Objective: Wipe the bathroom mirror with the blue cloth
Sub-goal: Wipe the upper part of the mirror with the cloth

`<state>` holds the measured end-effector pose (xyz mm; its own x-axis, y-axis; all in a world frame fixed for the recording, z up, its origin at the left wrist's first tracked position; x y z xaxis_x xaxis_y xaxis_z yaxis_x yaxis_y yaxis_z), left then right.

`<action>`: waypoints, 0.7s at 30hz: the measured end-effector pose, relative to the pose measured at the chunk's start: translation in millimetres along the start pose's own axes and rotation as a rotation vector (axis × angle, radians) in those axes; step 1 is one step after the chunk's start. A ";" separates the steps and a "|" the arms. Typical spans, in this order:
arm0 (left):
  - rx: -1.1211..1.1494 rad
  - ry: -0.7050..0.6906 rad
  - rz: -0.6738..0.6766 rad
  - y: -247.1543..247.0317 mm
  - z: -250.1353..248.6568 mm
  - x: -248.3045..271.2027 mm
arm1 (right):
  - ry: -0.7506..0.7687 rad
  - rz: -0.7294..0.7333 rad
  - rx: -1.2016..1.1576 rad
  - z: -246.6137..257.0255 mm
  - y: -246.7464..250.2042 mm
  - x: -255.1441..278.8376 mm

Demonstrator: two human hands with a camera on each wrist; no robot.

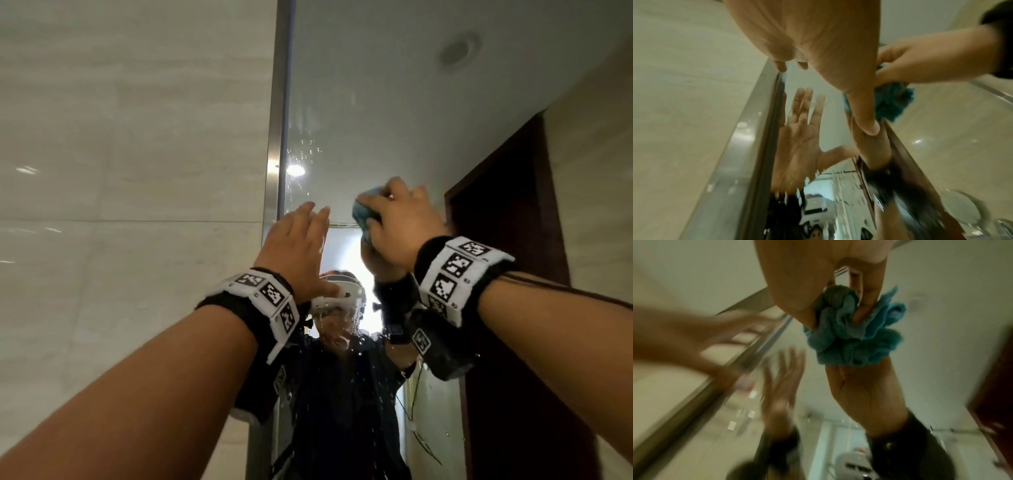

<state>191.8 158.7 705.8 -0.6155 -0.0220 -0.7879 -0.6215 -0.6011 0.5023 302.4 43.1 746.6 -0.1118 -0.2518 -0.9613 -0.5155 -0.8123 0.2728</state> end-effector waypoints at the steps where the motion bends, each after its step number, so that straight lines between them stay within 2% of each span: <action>1: 0.008 0.007 0.008 2.7 6.4 -4.9 | 0.133 0.049 0.041 13.2 -6.5 11.1; 2: 0.015 0.015 0.028 2.8 11.3 -8.5 | 0.230 0.078 0.070 19.3 -12.9 19.0; 4: -0.001 0.026 0.089 -1.5 15.5 -10.8 | 0.249 0.075 0.059 13.8 -13.7 10.1; 8: -0.041 0.030 0.109 -8.4 15.9 -9.0 | -0.072 -0.072 -0.064 -21.0 -5.1 -49.2; 10: -0.046 0.048 0.114 -8.0 15.9 -10.5 | -0.185 -0.106 -0.073 -17.3 -3.6 -55.8; 11: -0.047 0.054 0.117 -8.0 15.7 -11.5 | -0.170 -0.115 -0.082 -5.4 -4.0 -49.1; 14: -0.069 0.055 0.121 -6.7 14.9 -12.7 | 0.142 -0.047 -0.022 37.4 -16.4 -18.4; 15: -0.076 0.056 0.121 -6.2 14.9 -12.5 | 0.199 -0.031 0.007 41.0 -17.5 -19.7; 16: -0.079 0.056 0.125 -6.0 15.0 -12.6 | 0.184 -0.039 0.019 37.3 -13.3 -30.4; 19: -0.076 0.052 0.135 -6.2 15.4 -12.5 | -0.127 -0.078 -0.070 6.9 4.4 -74.3; 21: -0.074 0.050 0.137 -6.3 16.3 -12.8 | -0.179 -0.090 -0.123 6.0 3.2 -74.5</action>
<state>195.7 175.7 718.5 -0.6659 -0.1469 -0.7314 -0.4946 -0.6471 0.5802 304.0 62.4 818.8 -0.2244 -0.0874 -0.9706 -0.4237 -0.8881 0.1780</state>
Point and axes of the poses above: each hand's wrist, its own x-axis away from the middle knuckle, its own y-axis out of the back of the hand, z = x × y, the point moved 3 cm from there along -x, towards the middle knuckle, and after that the axes turned 8 degrees about -y, right-handed, at the moved point
